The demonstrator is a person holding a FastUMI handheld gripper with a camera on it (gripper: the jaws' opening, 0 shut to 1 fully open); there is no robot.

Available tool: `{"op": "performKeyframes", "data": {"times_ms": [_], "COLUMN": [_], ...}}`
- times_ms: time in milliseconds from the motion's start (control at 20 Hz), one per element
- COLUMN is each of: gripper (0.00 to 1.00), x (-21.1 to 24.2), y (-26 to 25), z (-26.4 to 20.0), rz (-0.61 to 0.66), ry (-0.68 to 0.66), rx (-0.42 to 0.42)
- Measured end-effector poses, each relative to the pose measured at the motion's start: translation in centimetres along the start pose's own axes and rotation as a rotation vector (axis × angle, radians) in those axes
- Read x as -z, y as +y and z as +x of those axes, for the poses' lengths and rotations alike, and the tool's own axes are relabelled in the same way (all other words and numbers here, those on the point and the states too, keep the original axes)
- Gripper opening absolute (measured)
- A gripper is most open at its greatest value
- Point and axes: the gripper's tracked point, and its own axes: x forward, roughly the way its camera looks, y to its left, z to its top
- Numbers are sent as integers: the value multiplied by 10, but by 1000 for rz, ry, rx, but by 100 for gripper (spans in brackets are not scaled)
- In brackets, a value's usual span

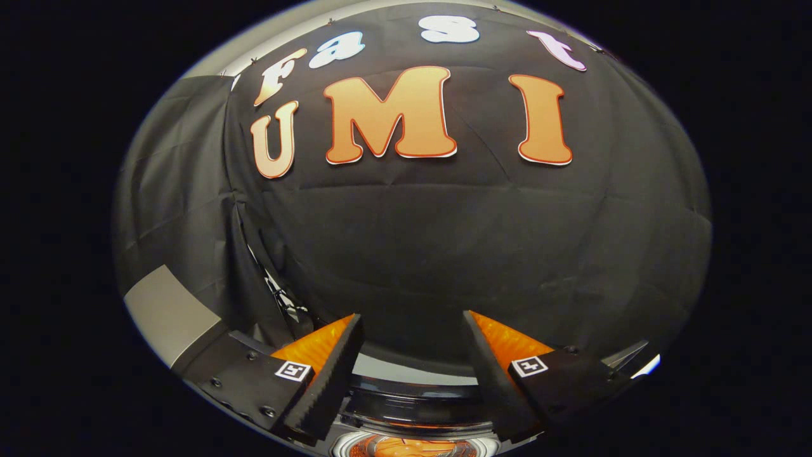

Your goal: Put the clothes into the washing machine and then close the washing machine lid.

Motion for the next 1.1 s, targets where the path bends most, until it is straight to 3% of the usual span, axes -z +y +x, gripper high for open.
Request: {"op": "performKeyframes", "data": {"times_ms": [500,1100], "gripper": [100,100], "x": [3,37], "y": [4,19], "z": [-30,-91], "rz": [40,21], "ry": [-71,-71], "rx": [20,20]}}
